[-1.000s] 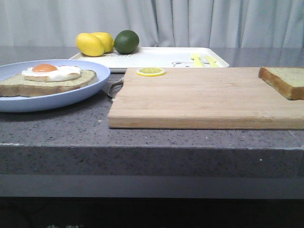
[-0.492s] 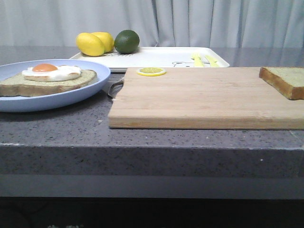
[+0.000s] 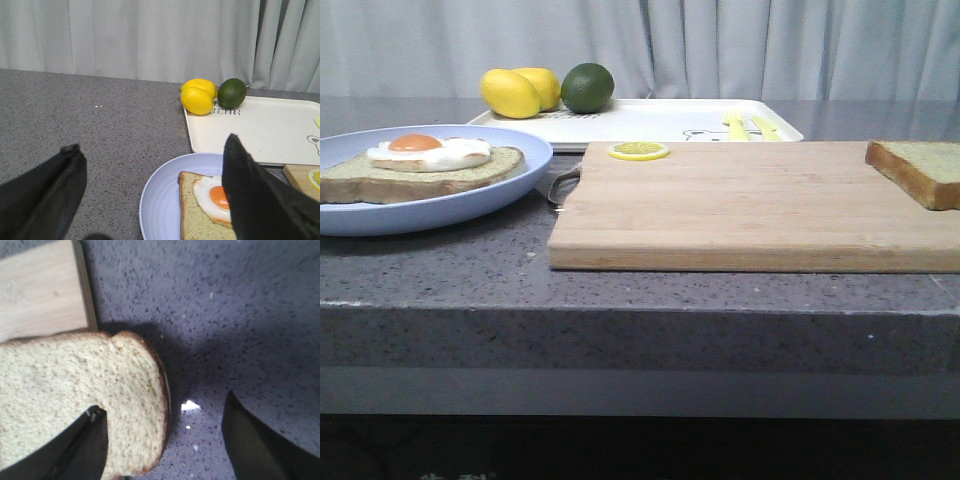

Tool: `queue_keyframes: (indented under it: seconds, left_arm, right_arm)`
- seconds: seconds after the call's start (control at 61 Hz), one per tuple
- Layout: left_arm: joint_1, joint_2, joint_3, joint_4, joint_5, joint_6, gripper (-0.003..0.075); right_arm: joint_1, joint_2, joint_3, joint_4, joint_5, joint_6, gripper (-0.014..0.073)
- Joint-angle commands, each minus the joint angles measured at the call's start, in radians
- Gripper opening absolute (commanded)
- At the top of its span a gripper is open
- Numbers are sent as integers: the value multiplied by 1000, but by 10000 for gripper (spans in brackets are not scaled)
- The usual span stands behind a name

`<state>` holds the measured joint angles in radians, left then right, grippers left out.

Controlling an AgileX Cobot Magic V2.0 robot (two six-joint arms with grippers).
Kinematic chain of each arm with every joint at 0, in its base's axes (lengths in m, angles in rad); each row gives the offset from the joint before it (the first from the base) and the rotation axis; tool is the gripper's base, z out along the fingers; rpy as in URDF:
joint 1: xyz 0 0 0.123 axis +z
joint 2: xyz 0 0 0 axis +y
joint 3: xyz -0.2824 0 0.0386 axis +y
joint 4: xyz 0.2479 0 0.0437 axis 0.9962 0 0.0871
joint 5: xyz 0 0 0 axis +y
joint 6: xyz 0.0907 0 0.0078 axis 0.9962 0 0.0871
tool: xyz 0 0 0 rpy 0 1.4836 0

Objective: Place bread and move sandwich to tray
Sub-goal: 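Lower the right gripper onto the plain bread slice on the cutting board and grasp it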

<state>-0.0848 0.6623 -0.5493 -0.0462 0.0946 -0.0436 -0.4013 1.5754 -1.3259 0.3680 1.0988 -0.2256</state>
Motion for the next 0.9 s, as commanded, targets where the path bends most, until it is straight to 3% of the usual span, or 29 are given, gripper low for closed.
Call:
queue_keyframes:
  seconds: [0.0,0.131,0.574,0.885]
  left_arm:
    - [-8,1,-36,-1,-84,-8,542]
    - [-8,1,-36,-1,-84,-8,542]
    - [-8,1,-36,-1,-84,-8,542]
    - [-8,1,-36,-1,-84,-8,542]
  right_arm:
    - [-17,11,-35,107,15,-95,499]
    - [-17,58,-35,186,20,-153,499]
    - [-17,115,-35,234,63,-188,491]
    - [-17,115,-35,248,116,-198,192]
